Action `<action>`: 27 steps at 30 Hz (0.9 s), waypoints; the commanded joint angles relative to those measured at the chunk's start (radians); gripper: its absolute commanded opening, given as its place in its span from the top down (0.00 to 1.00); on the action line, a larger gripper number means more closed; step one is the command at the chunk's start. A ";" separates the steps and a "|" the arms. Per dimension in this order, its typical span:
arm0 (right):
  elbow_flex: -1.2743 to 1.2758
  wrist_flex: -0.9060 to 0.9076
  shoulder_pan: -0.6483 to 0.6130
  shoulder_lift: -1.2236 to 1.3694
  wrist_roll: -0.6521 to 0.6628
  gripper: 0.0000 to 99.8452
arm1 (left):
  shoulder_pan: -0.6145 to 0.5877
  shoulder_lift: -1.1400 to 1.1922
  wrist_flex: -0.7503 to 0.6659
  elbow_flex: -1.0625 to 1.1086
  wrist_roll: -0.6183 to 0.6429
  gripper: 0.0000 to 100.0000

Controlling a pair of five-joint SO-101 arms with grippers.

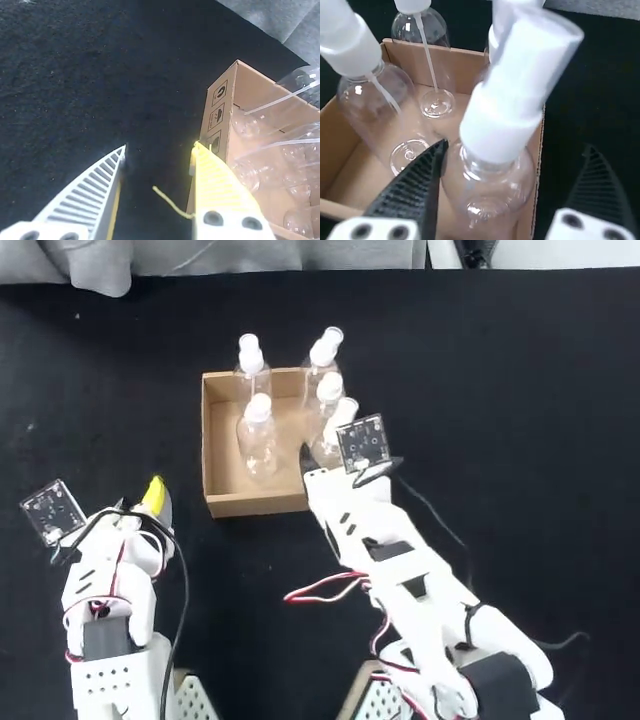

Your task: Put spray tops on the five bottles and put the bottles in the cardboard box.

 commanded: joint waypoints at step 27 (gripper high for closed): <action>-0.001 -0.026 0.029 -0.010 0.011 0.65 | -0.004 -0.014 0.020 0.025 -0.003 0.81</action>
